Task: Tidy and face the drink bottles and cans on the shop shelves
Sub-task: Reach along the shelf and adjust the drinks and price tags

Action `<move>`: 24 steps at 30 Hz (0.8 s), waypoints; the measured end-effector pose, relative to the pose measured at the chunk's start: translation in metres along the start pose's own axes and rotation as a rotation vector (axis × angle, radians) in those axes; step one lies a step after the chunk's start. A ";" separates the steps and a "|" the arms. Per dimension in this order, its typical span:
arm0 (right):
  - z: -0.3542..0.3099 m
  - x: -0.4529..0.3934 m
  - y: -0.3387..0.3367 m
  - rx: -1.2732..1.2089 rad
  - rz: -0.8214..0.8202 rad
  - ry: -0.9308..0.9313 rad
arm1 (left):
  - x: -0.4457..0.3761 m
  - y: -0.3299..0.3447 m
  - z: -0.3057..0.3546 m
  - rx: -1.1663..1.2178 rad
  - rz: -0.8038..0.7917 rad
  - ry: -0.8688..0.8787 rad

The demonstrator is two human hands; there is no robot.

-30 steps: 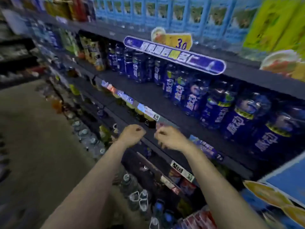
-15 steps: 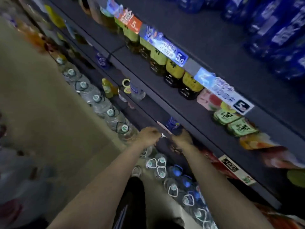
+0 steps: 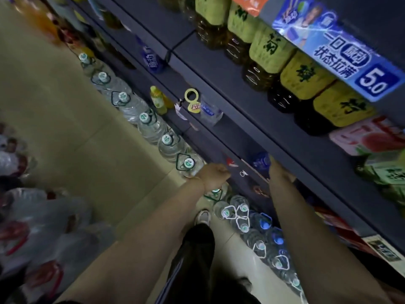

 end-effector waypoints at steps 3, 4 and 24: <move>-0.002 0.018 -0.002 -0.181 0.142 -0.213 | 0.002 -0.001 0.003 -0.037 0.024 0.028; 0.004 0.015 -0.004 -0.170 0.131 -0.250 | 0.004 0.000 0.004 -0.060 0.040 0.048; -0.016 0.338 -0.137 -0.127 -0.230 -0.863 | 0.269 -0.052 0.206 0.296 0.176 0.609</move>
Point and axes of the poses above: each hand's wrist, its own x-axis away from the middle knuckle, its own y-axis out of the palm, z = x × y, the point moved 4 cm from there along -x, towards the middle knuckle, and after that the axes turned 9 degrees about y, right-handed, at the moved point
